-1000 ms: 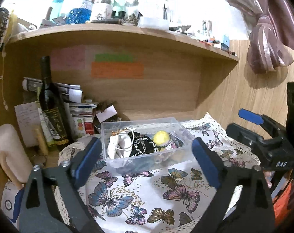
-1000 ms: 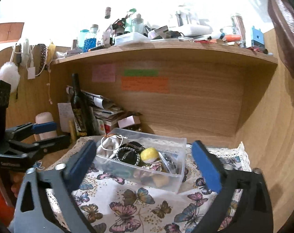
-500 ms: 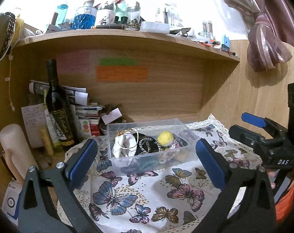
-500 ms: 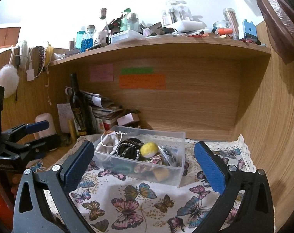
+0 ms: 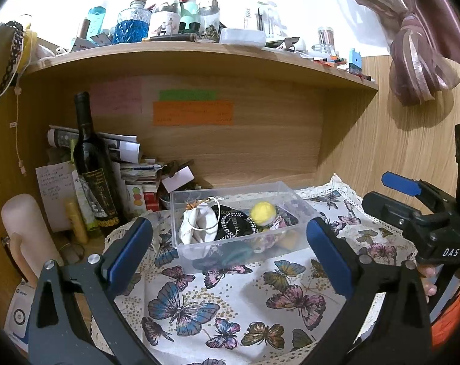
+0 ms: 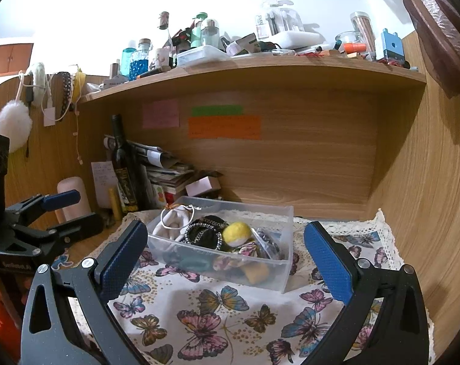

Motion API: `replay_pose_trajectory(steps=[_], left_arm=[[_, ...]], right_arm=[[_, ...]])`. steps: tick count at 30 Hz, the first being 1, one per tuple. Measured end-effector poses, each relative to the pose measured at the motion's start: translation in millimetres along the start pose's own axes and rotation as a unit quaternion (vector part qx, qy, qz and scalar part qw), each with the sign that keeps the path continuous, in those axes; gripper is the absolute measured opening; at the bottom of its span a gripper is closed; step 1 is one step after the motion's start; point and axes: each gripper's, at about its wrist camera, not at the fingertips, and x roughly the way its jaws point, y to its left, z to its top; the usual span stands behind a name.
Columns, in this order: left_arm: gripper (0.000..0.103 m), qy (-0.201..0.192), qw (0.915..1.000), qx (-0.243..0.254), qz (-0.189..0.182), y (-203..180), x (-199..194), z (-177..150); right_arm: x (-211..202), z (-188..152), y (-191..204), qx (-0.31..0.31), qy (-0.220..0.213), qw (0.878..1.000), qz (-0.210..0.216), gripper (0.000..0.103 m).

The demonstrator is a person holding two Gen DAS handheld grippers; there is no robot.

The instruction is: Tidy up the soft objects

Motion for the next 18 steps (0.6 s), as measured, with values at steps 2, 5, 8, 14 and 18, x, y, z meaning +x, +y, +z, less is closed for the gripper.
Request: replay_pose_trajectory(steps=[2,5,8,14,18], left_arm=[[0.103,0.000,1.0000,0.000,-0.001,-0.4,-0.2,-0.4],[0.103,0.000,1.0000,-0.001,-0.003,-1.2,-0.4,-0.3],[0.103,-0.002,1.0000,0.000,-0.004,-2.6,-0.7,-0.4],[0.103,0.000,1.0000,0.000,-0.008,-3.5,-0.4,-1.1],[0.103,0.000,1.0000,-0.001,-0.009,-2.7,-0.2,-1.2]], right_arm=[[-0.5,-0.6,0.4,0.002,0.000,1.000,0.000,0.103],[-0.7,-0.9,0.8,0.004,-0.001,1.000,0.000,0.103],[-0.7,-1.3,0.2,0.004,-0.001,1.000,0.001,0.103],[-0.8,-2.6,1.2,0.005,0.000,1.000,0.002,0.103],[-0.9,-2.5,1.9,0.005,0.000,1.000,0.001,0.103]])
